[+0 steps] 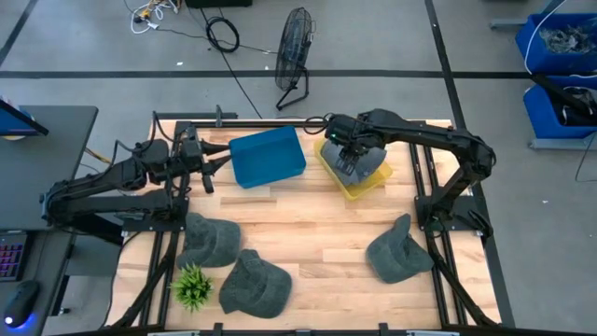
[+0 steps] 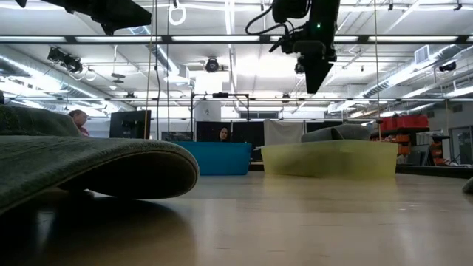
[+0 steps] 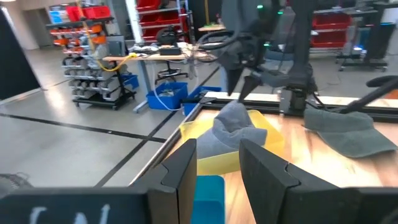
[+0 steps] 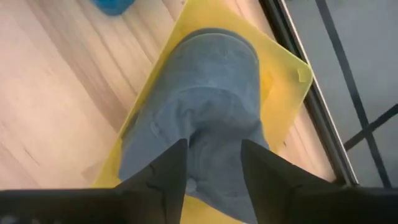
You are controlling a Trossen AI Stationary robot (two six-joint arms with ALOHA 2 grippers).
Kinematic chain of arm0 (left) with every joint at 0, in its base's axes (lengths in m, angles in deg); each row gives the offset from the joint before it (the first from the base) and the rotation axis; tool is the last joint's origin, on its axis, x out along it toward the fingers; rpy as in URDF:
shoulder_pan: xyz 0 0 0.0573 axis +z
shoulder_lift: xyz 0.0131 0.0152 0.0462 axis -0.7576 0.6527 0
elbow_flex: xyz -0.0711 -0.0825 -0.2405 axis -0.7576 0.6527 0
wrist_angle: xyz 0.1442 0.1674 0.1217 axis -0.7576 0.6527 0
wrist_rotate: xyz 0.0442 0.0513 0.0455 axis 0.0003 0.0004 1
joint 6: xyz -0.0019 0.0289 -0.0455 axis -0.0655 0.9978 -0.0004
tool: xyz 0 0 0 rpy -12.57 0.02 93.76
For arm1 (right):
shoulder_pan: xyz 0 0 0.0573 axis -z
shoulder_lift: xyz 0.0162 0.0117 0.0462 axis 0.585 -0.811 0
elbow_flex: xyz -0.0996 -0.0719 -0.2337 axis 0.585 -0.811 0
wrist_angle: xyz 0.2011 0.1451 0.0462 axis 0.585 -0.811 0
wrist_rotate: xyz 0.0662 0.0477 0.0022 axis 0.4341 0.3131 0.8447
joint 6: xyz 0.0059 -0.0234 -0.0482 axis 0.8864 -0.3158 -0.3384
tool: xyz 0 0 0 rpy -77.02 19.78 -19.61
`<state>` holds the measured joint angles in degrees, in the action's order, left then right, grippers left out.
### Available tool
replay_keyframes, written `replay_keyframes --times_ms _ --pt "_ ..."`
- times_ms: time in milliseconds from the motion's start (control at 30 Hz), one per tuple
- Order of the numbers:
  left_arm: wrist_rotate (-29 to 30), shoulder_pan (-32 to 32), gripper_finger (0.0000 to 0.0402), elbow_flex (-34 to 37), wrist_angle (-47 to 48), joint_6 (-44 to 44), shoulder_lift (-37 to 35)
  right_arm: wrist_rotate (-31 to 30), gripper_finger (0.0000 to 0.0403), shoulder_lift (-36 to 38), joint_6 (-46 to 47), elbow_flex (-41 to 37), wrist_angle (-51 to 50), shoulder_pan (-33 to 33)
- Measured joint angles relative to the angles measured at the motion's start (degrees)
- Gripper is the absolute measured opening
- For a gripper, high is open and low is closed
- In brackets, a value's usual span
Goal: Pick & Place hat
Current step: Put the top left green cap into the blue bin
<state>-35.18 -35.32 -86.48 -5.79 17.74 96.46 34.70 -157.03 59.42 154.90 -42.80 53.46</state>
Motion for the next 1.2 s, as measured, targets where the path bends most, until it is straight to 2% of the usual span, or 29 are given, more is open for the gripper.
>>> replay_keyframes --times_ms 233,367,600,800,967,1100,1200 --pt "0.97 0.0 0.0124 0.0 6.56 -0.42 -2.42 0.24 0.0127 0.01 -0.95 0.29 -0.03 -3.35" --pt "0.99 0.0 0.0124 0.0 10.87 -4.46 -2.44 0.24 0.0122 0.01 -0.44 0.21 0.51 -5.15" --pt "0.96 0.0 0.0124 0.0 12.52 -6.0 -2.49 -0.04 0.0123 1.44 -1.01 -4.73 5.33 -6.15" --pt "3.15 -0.02 0.0124 0.0 13.72 -5.99 -4.91 -1.67 0.0113 9.76 4.54 -13.83 6.13 -6.17" --pt "3.17 -0.04 0.0124 -0.02 18.7 -6.16 -8.08 -2.26 0.0112 20.78 6.74 -25.14 14.32 -6.34" --pt "2.91 -0.04 0.0124 0.02 24.73 -7.63 -9.53 3.12 0.0112 27.75 6.55 -34.0 23.52 -7.86" --pt "1.21 -0.04 0.0124 0.02 25.31 -11.74 -9.33 7.39 0.0112 30.82 5.7 -39.14 31.64 -9.72"
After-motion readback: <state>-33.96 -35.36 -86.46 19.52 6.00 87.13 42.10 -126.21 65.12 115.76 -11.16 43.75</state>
